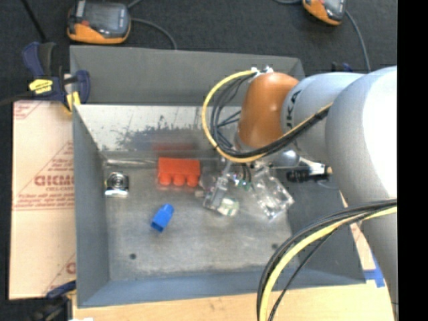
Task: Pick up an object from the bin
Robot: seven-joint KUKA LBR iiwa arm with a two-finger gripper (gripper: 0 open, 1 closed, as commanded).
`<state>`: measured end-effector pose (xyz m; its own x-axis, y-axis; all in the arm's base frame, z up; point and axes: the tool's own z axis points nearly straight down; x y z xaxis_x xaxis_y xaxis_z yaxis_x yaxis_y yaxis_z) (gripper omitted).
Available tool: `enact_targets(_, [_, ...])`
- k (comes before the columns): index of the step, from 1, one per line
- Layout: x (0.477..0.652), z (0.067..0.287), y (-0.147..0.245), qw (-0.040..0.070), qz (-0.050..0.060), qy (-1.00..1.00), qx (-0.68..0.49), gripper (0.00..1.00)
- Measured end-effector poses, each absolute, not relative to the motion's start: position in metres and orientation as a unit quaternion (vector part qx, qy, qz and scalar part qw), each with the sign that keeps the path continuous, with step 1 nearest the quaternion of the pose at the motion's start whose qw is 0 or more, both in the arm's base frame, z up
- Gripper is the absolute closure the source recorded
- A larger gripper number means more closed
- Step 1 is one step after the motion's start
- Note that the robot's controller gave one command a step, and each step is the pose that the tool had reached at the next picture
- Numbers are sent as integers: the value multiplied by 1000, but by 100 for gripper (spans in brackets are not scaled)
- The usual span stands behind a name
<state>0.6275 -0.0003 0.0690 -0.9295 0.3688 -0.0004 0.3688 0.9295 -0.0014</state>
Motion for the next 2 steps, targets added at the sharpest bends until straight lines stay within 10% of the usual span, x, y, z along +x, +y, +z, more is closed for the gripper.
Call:
enact_targets(1, [628, 71, -1, 2, -1, 982, 187, 100])
enact_targets(2, [626, 203, -17, 6, 1, 984, 175, 100])
